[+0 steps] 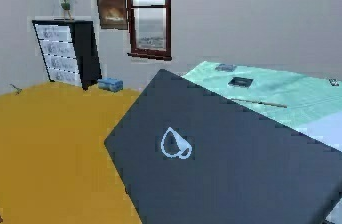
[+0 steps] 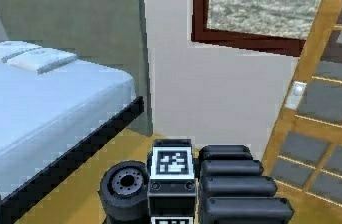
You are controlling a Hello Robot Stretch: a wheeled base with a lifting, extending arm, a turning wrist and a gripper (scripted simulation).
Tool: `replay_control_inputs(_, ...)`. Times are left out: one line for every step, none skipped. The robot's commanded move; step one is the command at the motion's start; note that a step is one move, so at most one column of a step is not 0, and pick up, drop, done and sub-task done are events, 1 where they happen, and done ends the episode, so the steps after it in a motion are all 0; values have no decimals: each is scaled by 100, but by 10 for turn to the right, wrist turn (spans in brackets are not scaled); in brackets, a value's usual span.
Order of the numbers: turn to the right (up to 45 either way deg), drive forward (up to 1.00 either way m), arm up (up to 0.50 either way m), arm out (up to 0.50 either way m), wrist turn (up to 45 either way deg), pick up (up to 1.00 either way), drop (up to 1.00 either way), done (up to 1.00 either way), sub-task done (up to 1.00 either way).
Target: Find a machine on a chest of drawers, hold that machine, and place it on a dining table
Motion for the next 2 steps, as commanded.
replay_control_inputs(0, 45, 0, 0, 0, 0, 0, 0, 0)
replay_control_inputs(-450, 0, 0, 0, 0, 0, 0, 0, 0)
